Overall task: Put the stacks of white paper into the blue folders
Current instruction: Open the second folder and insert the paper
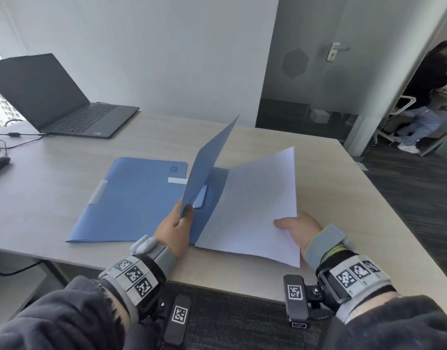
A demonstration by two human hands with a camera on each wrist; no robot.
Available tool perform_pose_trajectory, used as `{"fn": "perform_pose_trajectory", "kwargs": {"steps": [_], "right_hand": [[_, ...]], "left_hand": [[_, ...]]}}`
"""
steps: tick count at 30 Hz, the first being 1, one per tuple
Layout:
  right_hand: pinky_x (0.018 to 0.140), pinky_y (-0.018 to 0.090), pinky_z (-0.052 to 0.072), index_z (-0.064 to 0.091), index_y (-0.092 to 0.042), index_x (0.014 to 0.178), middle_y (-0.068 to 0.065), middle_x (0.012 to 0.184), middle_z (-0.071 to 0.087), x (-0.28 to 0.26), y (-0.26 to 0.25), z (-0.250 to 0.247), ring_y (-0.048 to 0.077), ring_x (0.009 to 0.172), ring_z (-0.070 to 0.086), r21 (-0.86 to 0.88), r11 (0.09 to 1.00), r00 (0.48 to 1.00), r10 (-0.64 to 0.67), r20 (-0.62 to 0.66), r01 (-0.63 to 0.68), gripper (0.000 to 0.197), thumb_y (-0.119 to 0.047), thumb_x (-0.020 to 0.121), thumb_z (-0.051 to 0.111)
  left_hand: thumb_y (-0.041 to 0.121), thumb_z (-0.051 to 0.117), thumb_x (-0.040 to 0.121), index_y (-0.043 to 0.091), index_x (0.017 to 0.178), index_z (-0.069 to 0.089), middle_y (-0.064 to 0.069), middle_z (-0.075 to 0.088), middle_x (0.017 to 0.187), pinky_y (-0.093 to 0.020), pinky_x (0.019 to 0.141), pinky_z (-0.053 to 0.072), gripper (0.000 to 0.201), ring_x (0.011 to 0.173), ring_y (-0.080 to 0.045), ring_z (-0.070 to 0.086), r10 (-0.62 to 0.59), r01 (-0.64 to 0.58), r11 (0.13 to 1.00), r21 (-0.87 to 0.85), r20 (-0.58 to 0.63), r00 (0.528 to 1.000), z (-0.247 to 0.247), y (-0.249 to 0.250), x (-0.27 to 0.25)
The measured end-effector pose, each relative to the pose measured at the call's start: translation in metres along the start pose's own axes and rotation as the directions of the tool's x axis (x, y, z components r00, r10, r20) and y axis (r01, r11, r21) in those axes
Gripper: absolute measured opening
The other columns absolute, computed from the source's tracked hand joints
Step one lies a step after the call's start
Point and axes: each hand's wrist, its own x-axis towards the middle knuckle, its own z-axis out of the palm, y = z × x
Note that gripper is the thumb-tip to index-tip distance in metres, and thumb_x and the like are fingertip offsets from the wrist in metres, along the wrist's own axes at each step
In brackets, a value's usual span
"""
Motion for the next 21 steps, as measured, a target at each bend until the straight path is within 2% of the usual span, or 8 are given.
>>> {"fn": "perform_pose_trajectory", "kwargs": {"steps": [2,6,8,10,13,16,19,21], "right_hand": [[0.086,0.045,0.052,0.066,-0.007,0.094,0.017,0.095,0.067,0.002,-0.003,0.009,0.034,0.087,0.064,-0.047,0.999,0.999,-0.01,0.034,0.012,0.014,0.002,0.085,0.061],[0.086,0.045,0.051,0.067,-0.007,0.092,0.019,0.098,0.068,0.007,-0.005,0.021,0.036,0.088,0.065,-0.063,0.998,0.999,-0.005,0.045,0.008,0.013,0.002,0.084,0.063],[0.087,0.049,0.052,0.069,-0.005,0.092,0.021,0.098,0.068,0.01,-0.005,0.024,0.039,0.089,0.066,-0.068,0.998,0.999,0.001,0.039,0.002,0.012,0.001,0.082,0.064],[0.087,0.051,0.052,0.07,-0.003,0.09,0.02,0.095,0.069,0.011,-0.005,0.026,0.038,0.086,0.066,-0.074,0.997,0.999,-0.002,0.041,0.005,0.011,0.0,0.081,0.065],[0.085,0.046,0.052,0.069,-0.01,0.082,0.019,0.094,0.069,0.015,-0.006,0.028,0.035,0.085,0.066,-0.077,0.997,0.998,-0.016,0.054,0.02,0.011,0.0,0.081,0.065],[0.077,0.039,0.052,0.069,-0.008,0.082,0.018,0.09,0.068,0.017,-0.008,0.028,0.033,0.08,0.065,-0.069,0.997,0.998,-0.017,0.063,0.021,0.008,0.0,0.08,0.066],[0.078,0.04,0.052,0.07,-0.006,0.081,0.018,0.088,0.068,0.019,-0.01,0.03,0.031,0.076,0.064,-0.074,0.997,0.998,-0.003,0.067,0.008,0.014,-0.007,0.068,0.073],[0.078,0.04,0.052,0.071,-0.003,0.086,0.017,0.085,0.068,0.021,-0.011,0.03,0.031,0.075,0.064,-0.097,0.995,0.998,0.001,0.061,0.005,0.015,-0.005,0.071,0.072]], "left_hand": [[0.048,0.032,0.099,0.032,0.139,0.048,0.007,0.058,0.114,-0.03,0.091,0.035,0.046,0.103,-0.017,0.051,-0.007,0.008,1.0,0.017,-0.015,1.0,0.0,-0.003,-0.001],[0.043,0.031,0.103,0.035,0.142,0.046,0.01,0.058,0.122,-0.031,0.096,0.037,0.042,0.111,-0.017,0.052,0.0,0.001,1.0,0.021,-0.033,0.999,-0.001,-0.006,-0.002],[0.043,0.031,0.103,0.034,0.139,0.049,0.008,0.06,0.121,-0.032,0.096,0.038,0.041,0.112,-0.02,0.054,-0.009,0.01,1.0,0.021,-0.035,0.999,-0.001,-0.006,-0.003],[0.042,0.031,0.103,0.031,0.134,0.054,0.001,0.064,0.113,-0.032,0.09,0.038,0.04,0.11,-0.025,0.056,-0.022,0.023,1.0,0.017,-0.047,0.999,0.0,-0.004,-0.003],[0.043,0.031,0.103,0.03,0.132,0.056,0.001,0.064,0.108,-0.031,0.086,0.037,0.041,0.105,-0.026,0.057,-0.046,0.047,0.999,0.009,-0.049,0.998,0.0,-0.004,-0.003],[0.046,0.029,0.102,0.028,0.131,0.056,0.002,0.062,0.107,-0.032,0.086,0.037,0.043,0.104,-0.025,0.056,-0.054,0.054,0.999,0.006,-0.038,0.998,-0.001,-0.005,-0.002],[0.044,0.029,0.103,0.028,0.133,0.055,0.004,0.061,0.111,-0.029,0.087,0.034,0.043,0.104,-0.021,0.053,-0.059,0.059,0.998,0.004,-0.047,0.997,-0.002,-0.002,-0.002],[0.044,0.029,0.103,0.028,0.134,0.055,0.006,0.06,0.112,-0.028,0.087,0.033,0.043,0.104,-0.019,0.052,-0.06,0.06,0.998,-0.002,-0.047,0.997,-0.002,-0.002,-0.002]]}}
